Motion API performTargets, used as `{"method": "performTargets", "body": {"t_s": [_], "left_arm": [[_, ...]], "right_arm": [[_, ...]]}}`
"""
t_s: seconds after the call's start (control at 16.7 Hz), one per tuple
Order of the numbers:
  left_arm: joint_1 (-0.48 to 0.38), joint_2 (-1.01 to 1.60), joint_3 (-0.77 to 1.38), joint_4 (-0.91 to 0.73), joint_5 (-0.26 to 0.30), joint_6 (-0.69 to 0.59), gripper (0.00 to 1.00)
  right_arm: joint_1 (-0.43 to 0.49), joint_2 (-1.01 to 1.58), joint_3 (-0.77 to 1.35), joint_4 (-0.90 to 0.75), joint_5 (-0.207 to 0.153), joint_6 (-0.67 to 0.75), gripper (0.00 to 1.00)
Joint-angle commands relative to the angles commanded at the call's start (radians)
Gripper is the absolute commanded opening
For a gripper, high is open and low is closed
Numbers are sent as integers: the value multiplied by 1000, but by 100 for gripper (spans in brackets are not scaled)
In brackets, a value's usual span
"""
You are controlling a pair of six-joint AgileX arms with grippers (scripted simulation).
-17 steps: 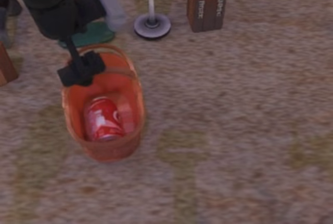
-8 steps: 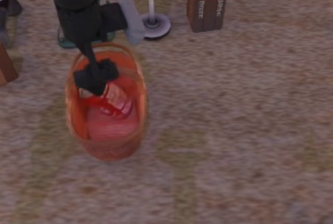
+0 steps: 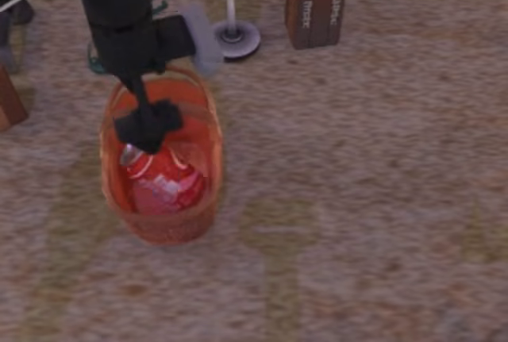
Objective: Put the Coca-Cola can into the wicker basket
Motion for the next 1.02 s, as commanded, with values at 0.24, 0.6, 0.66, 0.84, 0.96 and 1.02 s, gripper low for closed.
{"method": "performTargets", "body": {"t_s": [0.24, 0.6, 0.66, 0.84, 0.96, 1.02], "left_arm": [[-1, -2, -24, 22, 0, -1, 100], [-1, -2, -24, 22, 0, -1, 62], [-1, -2, -24, 22, 0, -1, 55], [-1, -2, -24, 22, 0, -1, 32], [-1, -2, -24, 22, 0, -1, 17], [-1, -2, -24, 22, 0, -1, 10]], "right_arm": [[0, 0, 0, 0, 0, 0, 100], [0, 0, 0, 0, 0, 0, 100], [0, 0, 0, 0, 0, 0, 100], [0, 0, 0, 0, 0, 0, 100], [0, 0, 0, 0, 0, 0, 100], [0, 0, 0, 0, 0, 0, 100]]}}
